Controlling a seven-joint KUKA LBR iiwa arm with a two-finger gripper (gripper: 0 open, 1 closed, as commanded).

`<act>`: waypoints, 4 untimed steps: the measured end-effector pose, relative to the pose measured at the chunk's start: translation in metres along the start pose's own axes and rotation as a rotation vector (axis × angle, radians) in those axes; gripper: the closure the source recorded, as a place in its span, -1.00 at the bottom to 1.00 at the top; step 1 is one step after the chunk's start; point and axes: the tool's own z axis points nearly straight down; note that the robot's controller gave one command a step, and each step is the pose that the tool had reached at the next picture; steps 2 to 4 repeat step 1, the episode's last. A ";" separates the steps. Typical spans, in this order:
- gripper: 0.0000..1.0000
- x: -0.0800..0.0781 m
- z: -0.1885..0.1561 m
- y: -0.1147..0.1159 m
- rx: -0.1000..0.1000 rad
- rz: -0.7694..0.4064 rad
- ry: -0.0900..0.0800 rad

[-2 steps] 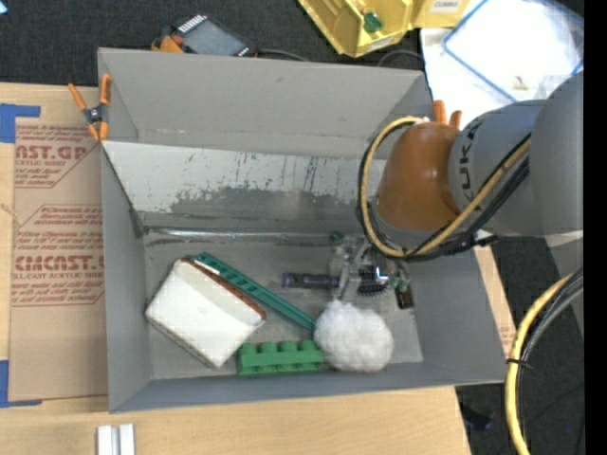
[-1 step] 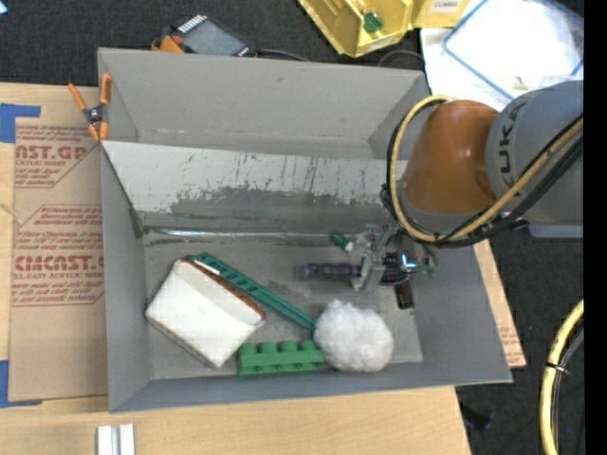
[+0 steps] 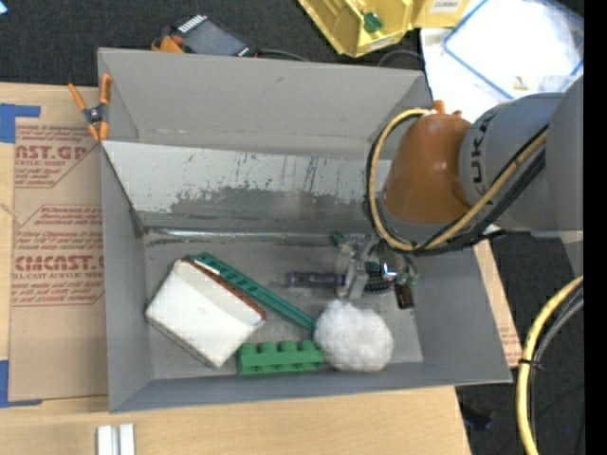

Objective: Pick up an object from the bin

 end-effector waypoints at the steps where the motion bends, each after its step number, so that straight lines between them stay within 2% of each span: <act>1: 1.00 0.022 -0.093 -0.011 0.003 -0.022 -0.010; 4: 1.00 0.022 -0.093 -0.011 0.003 -0.022 -0.010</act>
Offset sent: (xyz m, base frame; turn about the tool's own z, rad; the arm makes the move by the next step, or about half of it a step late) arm 0.0005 -0.0016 0.1707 0.0022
